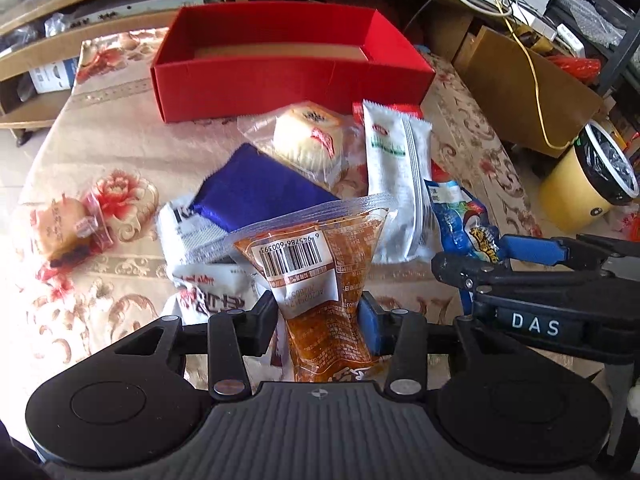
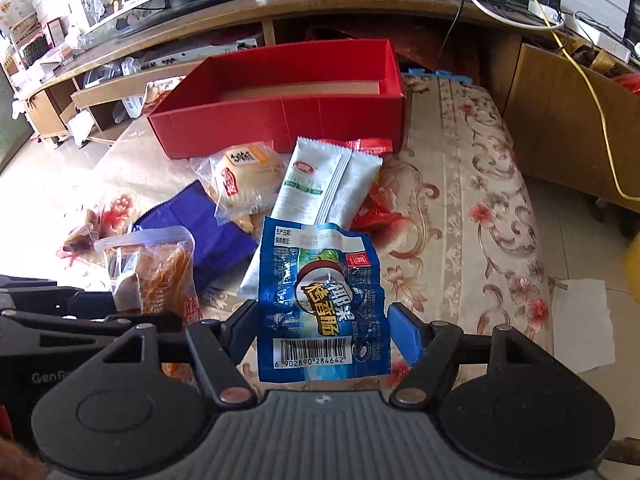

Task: Organize snacks
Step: 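Carry both held snacks into the red box and open both tools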

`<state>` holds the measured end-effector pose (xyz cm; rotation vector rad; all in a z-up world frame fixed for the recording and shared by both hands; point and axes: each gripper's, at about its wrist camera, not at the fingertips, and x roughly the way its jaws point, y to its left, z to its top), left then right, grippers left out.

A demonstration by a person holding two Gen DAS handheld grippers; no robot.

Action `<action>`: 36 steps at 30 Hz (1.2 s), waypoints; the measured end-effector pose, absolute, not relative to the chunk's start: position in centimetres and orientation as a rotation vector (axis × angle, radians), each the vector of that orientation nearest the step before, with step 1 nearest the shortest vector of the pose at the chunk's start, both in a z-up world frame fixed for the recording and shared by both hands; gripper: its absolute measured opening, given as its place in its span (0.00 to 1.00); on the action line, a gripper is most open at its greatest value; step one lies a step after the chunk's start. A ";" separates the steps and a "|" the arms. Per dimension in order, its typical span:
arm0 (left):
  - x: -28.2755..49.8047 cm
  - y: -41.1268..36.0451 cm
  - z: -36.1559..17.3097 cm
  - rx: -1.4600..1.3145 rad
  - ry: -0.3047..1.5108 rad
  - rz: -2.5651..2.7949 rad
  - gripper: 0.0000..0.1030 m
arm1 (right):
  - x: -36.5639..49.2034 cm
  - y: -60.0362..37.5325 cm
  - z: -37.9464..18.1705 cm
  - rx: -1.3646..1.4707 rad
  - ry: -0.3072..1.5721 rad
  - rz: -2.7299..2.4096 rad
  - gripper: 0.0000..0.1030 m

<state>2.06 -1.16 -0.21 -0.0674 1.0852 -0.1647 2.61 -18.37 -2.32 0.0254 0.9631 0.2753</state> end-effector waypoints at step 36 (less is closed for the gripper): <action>14.5 0.3 6.6 -0.108 0.878 -0.133 0.47 | 14.8 -16.9 4.0 0.078 0.808 0.263 0.64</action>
